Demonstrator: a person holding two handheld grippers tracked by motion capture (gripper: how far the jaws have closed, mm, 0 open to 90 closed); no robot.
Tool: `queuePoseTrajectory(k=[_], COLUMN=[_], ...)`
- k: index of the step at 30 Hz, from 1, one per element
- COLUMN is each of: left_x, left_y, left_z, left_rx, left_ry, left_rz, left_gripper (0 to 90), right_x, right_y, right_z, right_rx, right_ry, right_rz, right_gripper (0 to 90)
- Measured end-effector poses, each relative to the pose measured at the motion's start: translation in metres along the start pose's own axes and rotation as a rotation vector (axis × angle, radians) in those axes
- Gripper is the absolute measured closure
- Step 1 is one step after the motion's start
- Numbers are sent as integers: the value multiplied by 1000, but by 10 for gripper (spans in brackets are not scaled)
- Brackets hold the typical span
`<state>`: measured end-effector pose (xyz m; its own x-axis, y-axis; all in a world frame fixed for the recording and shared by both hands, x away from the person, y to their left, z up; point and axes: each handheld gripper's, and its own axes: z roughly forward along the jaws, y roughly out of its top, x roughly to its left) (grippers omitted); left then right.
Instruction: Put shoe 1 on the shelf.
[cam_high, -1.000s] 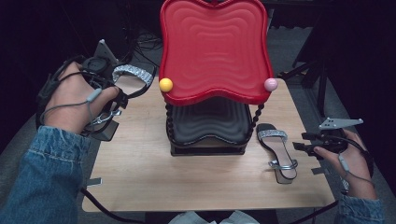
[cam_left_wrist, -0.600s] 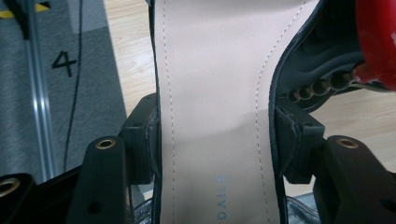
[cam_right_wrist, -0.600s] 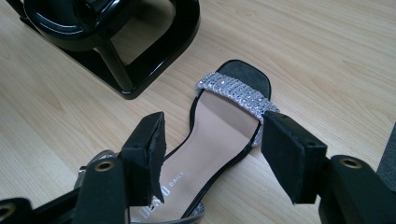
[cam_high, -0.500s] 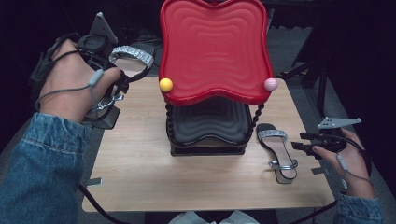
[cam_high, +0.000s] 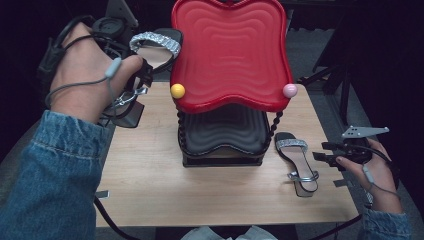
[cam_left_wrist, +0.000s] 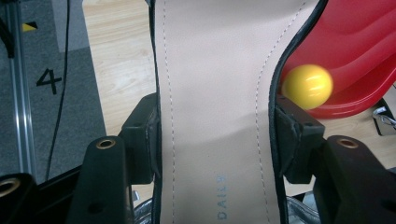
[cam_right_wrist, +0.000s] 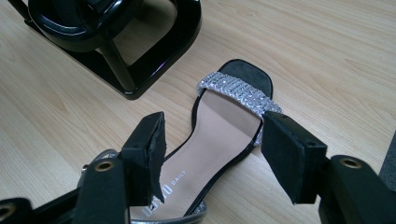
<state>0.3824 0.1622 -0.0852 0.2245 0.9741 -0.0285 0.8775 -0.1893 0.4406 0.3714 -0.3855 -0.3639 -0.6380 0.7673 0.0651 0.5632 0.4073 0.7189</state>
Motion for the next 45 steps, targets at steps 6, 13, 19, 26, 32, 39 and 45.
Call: queuePoseTrajectory(k=[6,13,19,26,32,39,45], left_x=[-19,-39,-53,-67,-78,-83,-88], left_y=[18,35,47,59,73,87,95], left_z=[1,8,9,16,22,34,40], left_rx=[-15,18,0,6,-16,-33,-46], left_ry=[-17,6,1,23,1,-4,-13], left_rz=[6,21,3,-11,-31,-67,-101], left_gripper=[425,424,424,424,424,424,423], right_x=[-1,-3,-8,-7,-7,-6,-4], right_y=[-2,-3,-6,-4,-4,-5,-5], right_z=[-2,-3,-7,-8,-8,-8,-6], right_rx=[-2,-12,-26,-38,-40,-42,-38], right_ry=[-4,11,14,25,28,35,37], right_rz=[2,3,8,4,3,1,-2], right_gripper=[410,409,408,407,406,404,403])
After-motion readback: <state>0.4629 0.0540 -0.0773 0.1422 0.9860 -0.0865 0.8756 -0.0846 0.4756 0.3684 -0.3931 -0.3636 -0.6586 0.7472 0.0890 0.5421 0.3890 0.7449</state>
